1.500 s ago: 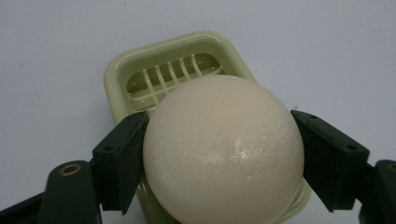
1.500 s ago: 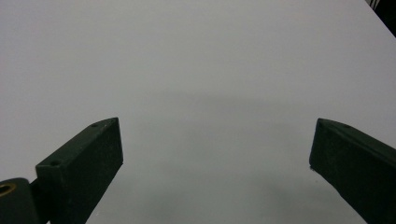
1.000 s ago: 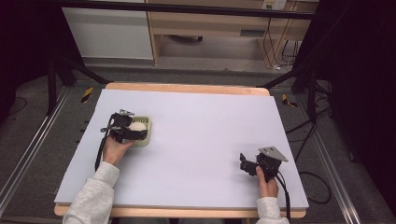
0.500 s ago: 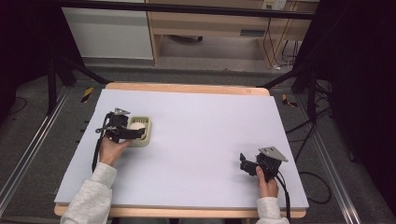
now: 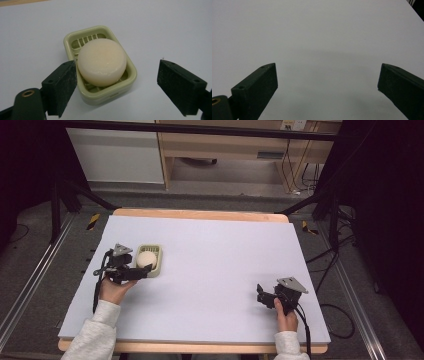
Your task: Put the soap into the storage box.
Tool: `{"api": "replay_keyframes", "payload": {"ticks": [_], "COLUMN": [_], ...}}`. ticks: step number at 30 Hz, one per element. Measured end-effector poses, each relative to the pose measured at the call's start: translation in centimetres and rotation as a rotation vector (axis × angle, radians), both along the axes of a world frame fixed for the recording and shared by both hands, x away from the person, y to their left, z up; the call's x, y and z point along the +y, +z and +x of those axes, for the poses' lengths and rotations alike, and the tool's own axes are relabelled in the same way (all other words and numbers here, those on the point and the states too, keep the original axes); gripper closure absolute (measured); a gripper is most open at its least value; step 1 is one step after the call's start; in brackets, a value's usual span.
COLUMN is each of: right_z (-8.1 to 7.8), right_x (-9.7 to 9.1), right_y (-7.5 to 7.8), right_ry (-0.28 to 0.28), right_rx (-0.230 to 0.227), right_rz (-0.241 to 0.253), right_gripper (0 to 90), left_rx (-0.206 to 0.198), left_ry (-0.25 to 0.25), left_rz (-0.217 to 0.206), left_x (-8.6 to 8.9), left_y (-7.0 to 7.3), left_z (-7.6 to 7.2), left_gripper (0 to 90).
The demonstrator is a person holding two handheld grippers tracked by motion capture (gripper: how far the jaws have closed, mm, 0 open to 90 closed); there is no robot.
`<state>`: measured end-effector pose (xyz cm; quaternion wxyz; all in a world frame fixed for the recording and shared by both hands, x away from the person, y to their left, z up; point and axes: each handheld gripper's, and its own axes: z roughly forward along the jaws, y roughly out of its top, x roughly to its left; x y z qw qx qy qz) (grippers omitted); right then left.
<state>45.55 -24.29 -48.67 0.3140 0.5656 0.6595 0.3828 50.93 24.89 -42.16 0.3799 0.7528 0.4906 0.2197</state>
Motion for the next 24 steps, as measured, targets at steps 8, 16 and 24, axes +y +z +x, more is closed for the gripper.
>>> {"api": "replay_keyframes", "payload": {"ticks": [8, 16, 24], "right_z": [0.0, 0.0, 0.1], "right_x": [0.0, 0.0, -0.1], "right_y": [0.0, 0.0, 0.0], "right_ry": [-0.002, -0.001, 0.0], "right_rx": [-0.001, -0.002, 0.006], "right_rz": [0.002, 0.003, 0.004], "right_gripper": [3.1, 3.1, 3.1], "left_rx": [0.014, -0.02, -0.002], "left_ry": [0.012, 0.016, 0.047], "left_rz": [-0.008, -0.013, -0.01], "left_x": [1.3, 2.9, 4.0], "left_y": [-1.0, -2.0, -3.3], "left_z": [-1.8, -4.3, -5.5], "left_gripper": [15.1, 15.1, 14.6]}}
